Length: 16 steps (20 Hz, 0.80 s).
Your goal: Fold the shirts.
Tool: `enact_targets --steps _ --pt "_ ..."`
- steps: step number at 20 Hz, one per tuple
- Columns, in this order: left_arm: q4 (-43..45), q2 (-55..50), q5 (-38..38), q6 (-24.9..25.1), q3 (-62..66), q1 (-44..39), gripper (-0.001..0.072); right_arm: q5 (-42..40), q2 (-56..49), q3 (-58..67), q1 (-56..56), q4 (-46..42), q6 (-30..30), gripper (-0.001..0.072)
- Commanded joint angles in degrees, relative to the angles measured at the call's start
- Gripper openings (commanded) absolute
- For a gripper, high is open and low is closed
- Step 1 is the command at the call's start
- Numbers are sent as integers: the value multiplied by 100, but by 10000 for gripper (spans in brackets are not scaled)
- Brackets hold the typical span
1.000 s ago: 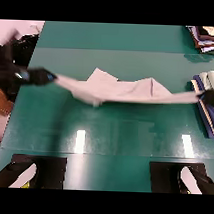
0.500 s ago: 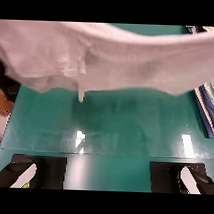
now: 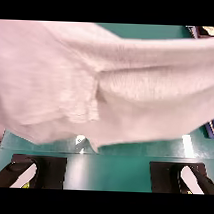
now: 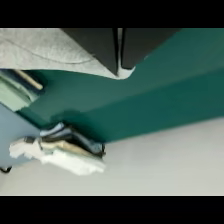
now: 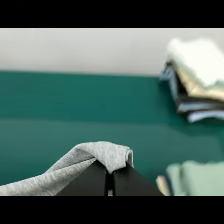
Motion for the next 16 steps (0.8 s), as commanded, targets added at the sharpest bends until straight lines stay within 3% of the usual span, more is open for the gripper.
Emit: enact_targets --steps 1,5,8,13,16 --pt "197 -131 -179 87 -2033 2 25 745 -743 -752 437 -15 160 13" --pt "732 -1049 422 170 -3993 2 26 737 -1952 -2310 1130 -802 350 13" --pt "721 -2179 1274 173 -4332 2 26 356 -3010 -2848 1222 -883 367 13" --pt "-632 -3467 3018 1228 -4218 2 26 -815 -4409 -2319 1224 -313 317 13" --pt "-754 -3805 3464 1325 -3853 2 26 -1038 -4848 -1626 1248 -140 317 13"
